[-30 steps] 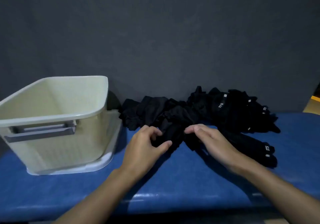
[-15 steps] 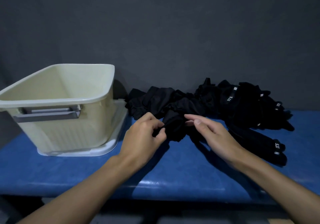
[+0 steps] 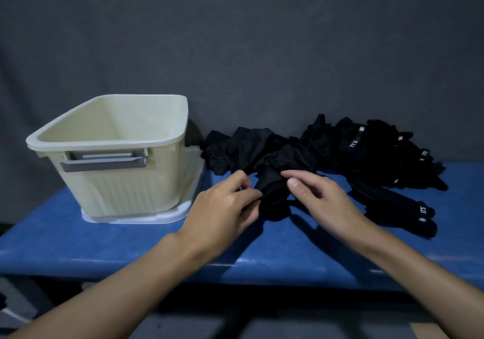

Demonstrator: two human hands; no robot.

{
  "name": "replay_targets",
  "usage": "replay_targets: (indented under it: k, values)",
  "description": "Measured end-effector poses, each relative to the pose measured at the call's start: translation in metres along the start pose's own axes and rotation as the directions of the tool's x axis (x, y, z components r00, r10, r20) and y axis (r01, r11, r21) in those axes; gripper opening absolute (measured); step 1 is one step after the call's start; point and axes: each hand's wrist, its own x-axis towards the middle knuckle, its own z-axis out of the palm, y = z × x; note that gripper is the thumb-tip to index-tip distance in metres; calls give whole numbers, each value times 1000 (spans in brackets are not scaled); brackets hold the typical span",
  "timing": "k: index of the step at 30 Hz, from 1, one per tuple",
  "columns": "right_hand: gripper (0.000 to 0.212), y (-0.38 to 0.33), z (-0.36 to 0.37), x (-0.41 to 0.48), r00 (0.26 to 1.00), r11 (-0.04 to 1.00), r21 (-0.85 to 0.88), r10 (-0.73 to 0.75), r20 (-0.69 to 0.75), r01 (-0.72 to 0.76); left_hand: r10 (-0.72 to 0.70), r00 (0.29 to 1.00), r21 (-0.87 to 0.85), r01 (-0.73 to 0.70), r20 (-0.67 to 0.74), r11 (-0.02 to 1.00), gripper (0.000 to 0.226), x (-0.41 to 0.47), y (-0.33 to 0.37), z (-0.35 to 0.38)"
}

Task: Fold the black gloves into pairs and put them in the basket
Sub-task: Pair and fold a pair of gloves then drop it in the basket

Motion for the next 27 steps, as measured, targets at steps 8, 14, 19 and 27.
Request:
replay_targets:
  k: [8,14,19,27]
  values:
    - [20,-13,12,-3,996,955,292,-33,-89,57,-1,999,-156,-7,-51,988,22,6,-2,-4]
    - [24,-25,8,3,993,885,462,0,-120,56,-15,977,-183,-25,-213,983,17,15,-10,-16]
    - [15,-32,13,1,988,863,497,-17,-154,92,18,975,-210,-66,-224,976,17,12,-8,-30]
    - [13,-11,36,-21,949,864,401,241,201,-304,-112,989,-248,133,99,960,18,-18,-13,-31]
